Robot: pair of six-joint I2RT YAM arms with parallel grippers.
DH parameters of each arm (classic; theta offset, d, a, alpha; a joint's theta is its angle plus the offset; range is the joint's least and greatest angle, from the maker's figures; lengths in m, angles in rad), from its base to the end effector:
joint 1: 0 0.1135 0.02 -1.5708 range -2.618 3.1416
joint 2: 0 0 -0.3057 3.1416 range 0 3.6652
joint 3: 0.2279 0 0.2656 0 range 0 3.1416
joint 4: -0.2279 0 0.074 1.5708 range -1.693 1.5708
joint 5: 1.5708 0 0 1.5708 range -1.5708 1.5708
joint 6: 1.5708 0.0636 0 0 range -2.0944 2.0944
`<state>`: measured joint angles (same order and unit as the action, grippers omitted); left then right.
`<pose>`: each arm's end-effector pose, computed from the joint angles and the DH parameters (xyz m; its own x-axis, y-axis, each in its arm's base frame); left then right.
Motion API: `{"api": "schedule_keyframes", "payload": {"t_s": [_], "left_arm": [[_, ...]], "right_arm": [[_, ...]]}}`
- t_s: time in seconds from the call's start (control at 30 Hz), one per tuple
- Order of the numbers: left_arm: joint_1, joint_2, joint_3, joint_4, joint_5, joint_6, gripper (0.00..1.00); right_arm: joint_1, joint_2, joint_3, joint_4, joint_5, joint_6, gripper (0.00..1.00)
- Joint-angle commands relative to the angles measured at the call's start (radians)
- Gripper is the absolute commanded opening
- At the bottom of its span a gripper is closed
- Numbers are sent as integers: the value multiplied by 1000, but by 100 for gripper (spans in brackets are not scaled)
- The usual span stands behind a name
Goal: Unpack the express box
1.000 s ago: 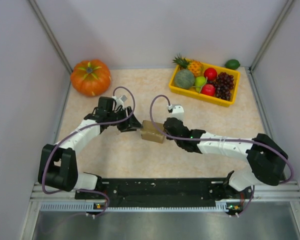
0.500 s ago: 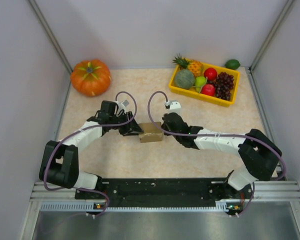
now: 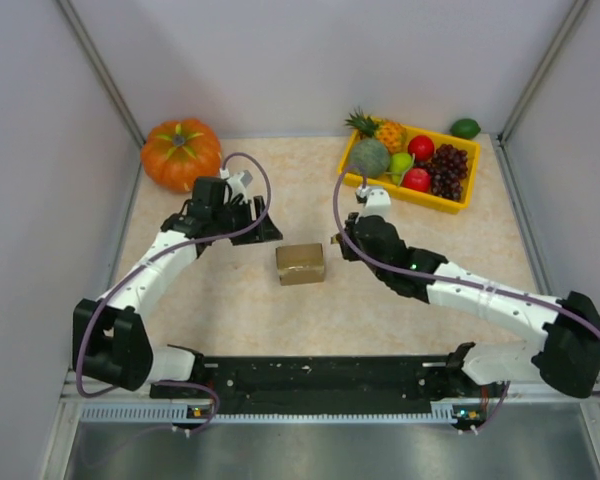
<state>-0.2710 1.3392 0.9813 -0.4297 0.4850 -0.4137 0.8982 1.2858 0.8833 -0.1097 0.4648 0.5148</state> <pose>0.2860 -0.1102 0.2843 -0.8478 -0.1336 -0.5132 0.2326 0.7761 -0.5861 0.2152 0.2245 0.2966 -0.4902 0.0910 -0.8669 -0.2464 0.9395 0.2380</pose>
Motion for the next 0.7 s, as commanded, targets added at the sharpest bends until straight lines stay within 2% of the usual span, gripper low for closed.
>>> {"api": "schedule_keyframes", "payload": {"t_s": [0.0, 0.17, 0.3, 0.4, 0.43, 0.5, 0.67], "left_arm": [[-34, -20, 76, 12, -2, 79, 68], [-83, 47, 131, 17, 38, 191, 72], [-118, 103, 178, -9, 55, 253, 72], [-184, 97, 195, -26, 6, 363, 72], [-206, 88, 179, -21, -44, 460, 73], [-249, 66, 168, -21, -77, 548, 75], [-254, 26, 128, -31, 13, 760, 78]], "right_arm": [[-7, -123, -29, -38, -38, 36, 0], [-7, -169, -33, -50, -155, 50, 0], [-7, -175, -35, -67, -184, 74, 0], [-8, -177, -30, -82, -184, 88, 0], [-8, -180, -26, -88, -183, 91, 0], [-10, -190, -20, -120, -176, 109, 0], [-50, -238, -29, -185, -218, 142, 0]]}}
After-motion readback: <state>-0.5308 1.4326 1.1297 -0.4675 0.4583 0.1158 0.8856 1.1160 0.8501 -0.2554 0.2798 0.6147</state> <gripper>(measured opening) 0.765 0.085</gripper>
